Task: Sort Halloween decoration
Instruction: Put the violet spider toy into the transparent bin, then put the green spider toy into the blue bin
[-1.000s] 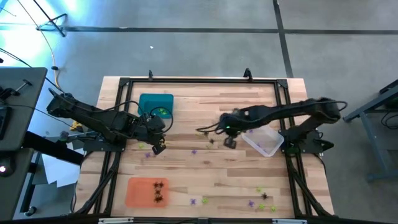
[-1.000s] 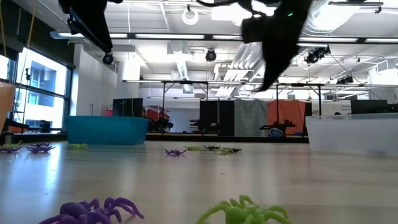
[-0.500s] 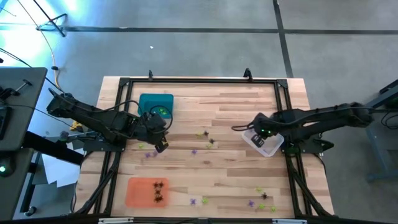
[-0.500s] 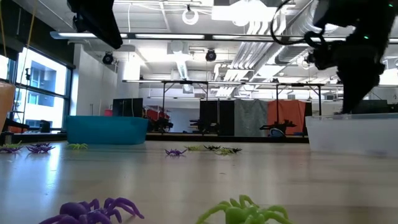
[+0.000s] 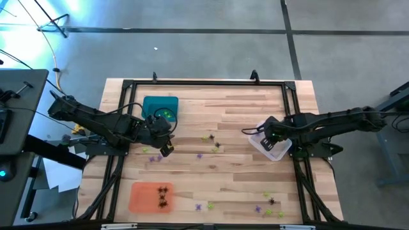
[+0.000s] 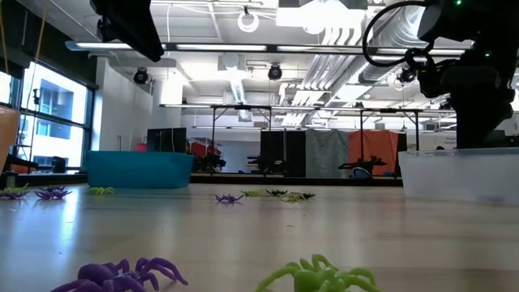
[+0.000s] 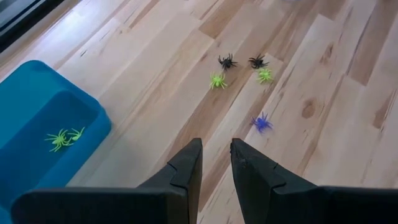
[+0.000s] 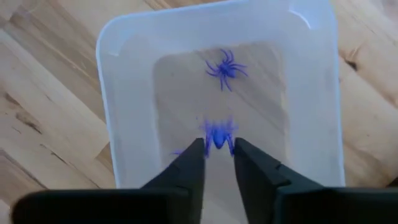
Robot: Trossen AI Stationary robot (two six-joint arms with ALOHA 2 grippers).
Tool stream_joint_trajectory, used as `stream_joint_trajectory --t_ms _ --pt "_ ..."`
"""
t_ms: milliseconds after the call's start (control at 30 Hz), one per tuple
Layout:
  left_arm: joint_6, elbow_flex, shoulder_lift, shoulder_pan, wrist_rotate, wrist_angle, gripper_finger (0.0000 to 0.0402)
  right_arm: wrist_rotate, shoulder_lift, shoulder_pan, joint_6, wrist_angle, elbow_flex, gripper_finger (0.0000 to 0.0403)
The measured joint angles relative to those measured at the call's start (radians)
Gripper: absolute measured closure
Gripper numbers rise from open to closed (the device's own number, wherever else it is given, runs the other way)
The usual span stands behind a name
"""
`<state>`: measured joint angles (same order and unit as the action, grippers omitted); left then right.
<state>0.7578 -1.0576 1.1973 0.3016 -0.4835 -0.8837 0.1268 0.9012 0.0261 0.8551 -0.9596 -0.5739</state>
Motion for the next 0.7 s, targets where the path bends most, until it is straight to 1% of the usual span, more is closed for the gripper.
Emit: stream_joint_trajectory --t_ms 100,200,300,400,533,600,700 --pt "-0.001 0.000 0.000 0.000 0.000 0.016 0.0327 -0.018 0.000 0.000 -0.006 0.000 0.000 0.0277" --pt "-0.004 0.000 0.000 0.000 0.001 0.033 0.0327 -0.041 0.000 0.000 -0.006 0.000 -0.001 0.0255" --pt "-0.025 0.000 0.009 -0.001 -0.001 0.057 0.0327 -0.059 0.000 0.000 -0.007 0.000 -0.001 0.0243" --pt "-0.036 -0.001 0.037 -0.010 -0.001 0.088 0.0327 -0.074 0.000 0.000 -0.007 0.000 -0.001 0.0241" --pt "-0.073 -0.001 0.127 -0.041 0.021 0.110 0.0327 -0.076 0.000 0.000 -0.008 0.000 -0.001 0.0241" --pt "-0.126 -0.001 0.185 -0.063 0.042 0.143 0.0327 -0.076 0.000 0.000 -0.019 -0.001 -0.002 0.0240" --pt "-0.247 -0.001 0.273 -0.098 0.071 0.239 0.0327 -0.076 0.000 0.000 -0.029 -0.006 -0.029 0.0240"
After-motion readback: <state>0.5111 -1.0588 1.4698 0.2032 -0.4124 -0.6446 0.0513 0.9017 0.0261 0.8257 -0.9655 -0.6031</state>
